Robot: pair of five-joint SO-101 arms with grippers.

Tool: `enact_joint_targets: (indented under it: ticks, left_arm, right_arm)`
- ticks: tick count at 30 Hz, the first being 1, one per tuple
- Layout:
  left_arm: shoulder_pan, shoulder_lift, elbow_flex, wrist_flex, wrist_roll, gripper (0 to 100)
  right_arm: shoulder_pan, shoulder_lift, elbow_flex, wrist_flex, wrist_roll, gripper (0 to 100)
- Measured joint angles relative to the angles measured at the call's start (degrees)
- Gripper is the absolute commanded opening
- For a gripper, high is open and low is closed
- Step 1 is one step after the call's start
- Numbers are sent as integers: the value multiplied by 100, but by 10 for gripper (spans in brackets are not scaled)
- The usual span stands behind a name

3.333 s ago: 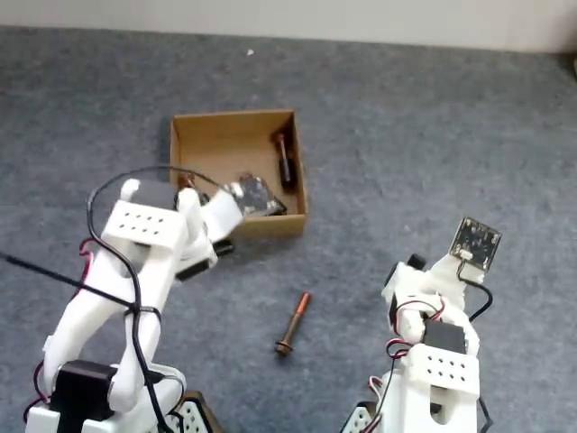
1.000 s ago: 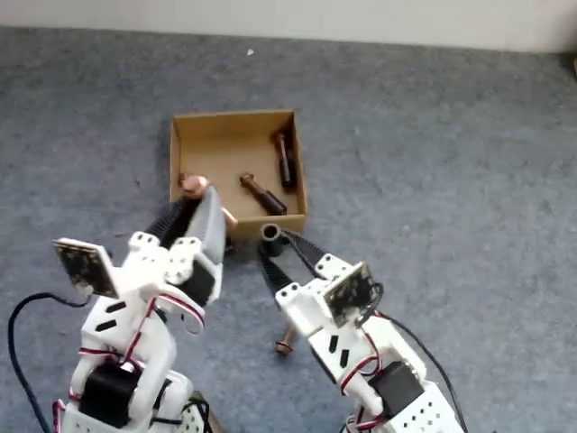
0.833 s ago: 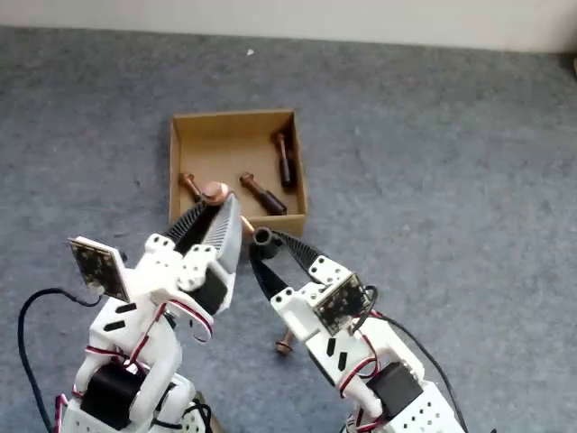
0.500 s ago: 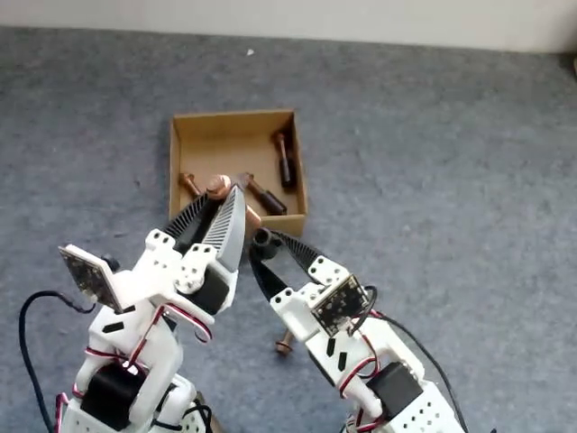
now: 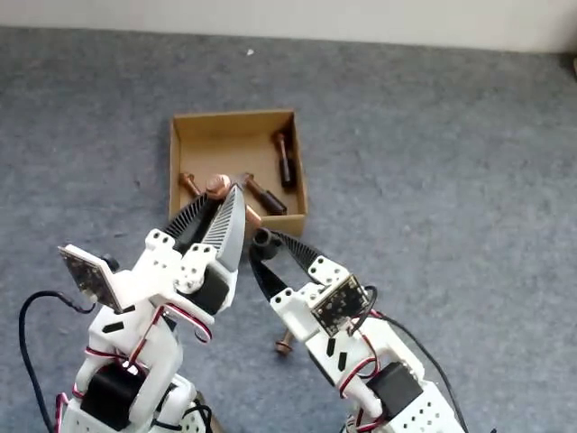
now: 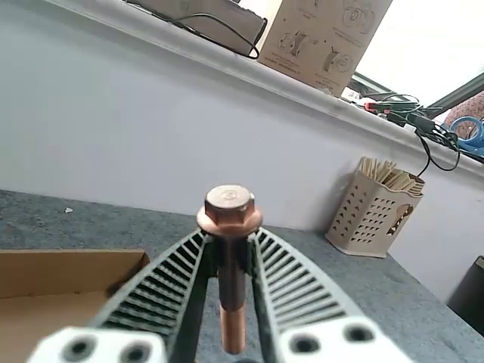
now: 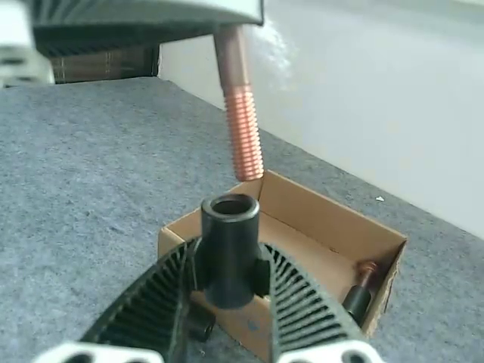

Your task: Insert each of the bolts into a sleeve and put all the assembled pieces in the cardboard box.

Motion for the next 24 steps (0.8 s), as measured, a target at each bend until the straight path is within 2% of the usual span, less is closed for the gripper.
enact_joint_targets:
  ticks: [5, 9, 16, 24]
  left_arm:
    - [308, 0, 0, 0, -53, 6]
    - [695, 0, 0, 0, -501, 6]
    - [765, 0, -9, 26, -756, 6]
    - [747, 0, -791, 1152, -774, 6]
  right_arm:
    - [0, 0, 0, 0, 0, 5]
    - [0, 0, 0, 0, 0, 5]
    - [-18, 0, 0, 0, 9, 5]
    - [-9, 0, 0, 0, 18, 5]
